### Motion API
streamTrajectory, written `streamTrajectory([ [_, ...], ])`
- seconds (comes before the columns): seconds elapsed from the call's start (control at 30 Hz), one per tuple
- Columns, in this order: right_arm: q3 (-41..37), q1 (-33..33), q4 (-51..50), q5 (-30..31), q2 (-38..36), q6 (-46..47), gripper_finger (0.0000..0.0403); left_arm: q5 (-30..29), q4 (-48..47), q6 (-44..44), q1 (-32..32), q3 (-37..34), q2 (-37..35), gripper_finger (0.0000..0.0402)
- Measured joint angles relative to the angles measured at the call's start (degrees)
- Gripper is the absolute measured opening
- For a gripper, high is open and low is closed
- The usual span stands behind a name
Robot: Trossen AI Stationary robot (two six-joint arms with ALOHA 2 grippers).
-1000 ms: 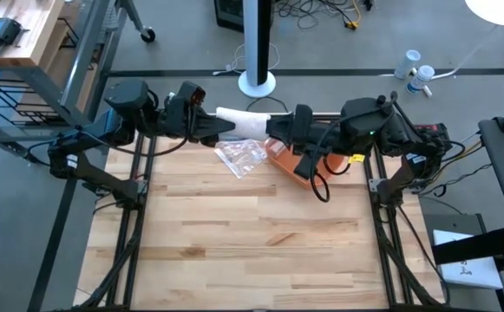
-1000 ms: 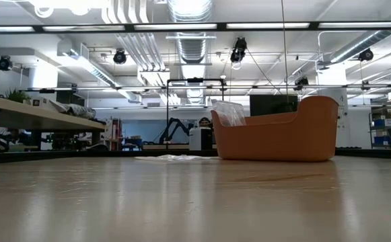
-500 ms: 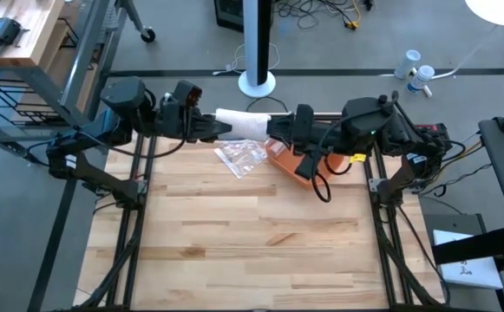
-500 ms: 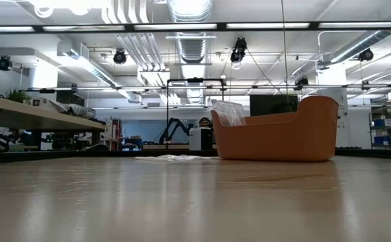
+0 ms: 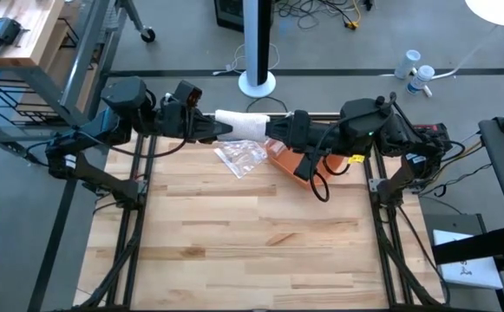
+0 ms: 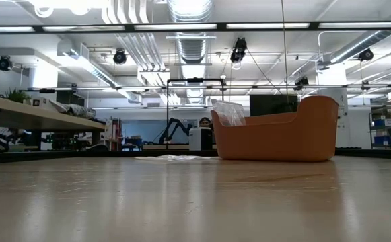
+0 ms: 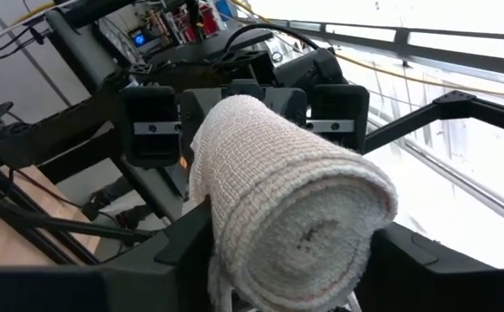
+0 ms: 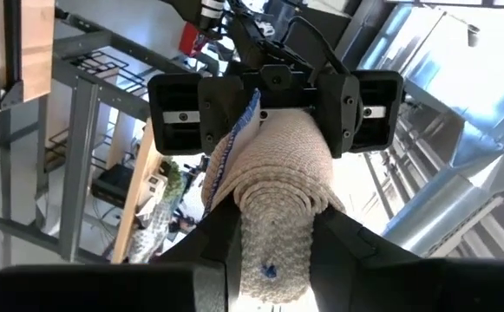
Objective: Roll bandage
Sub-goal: Roll the brown bandage
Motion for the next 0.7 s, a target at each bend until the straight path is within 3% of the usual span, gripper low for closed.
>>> streamTrajectory([
  [0.33, 0.00, 0.02, -0.42, -0.02, 0.02, 0.35, 0.0087, -0.22, -1.44, 0.27, 0.00, 0.02, -0.13, 0.0244],
  [0.7, -0.01, 0.02, -0.21, -0.02, 0.02, 3.26, 0.0087, -0.37, -1.59, 0.88, -0.02, 0.02, -0.13, 0.0236],
])
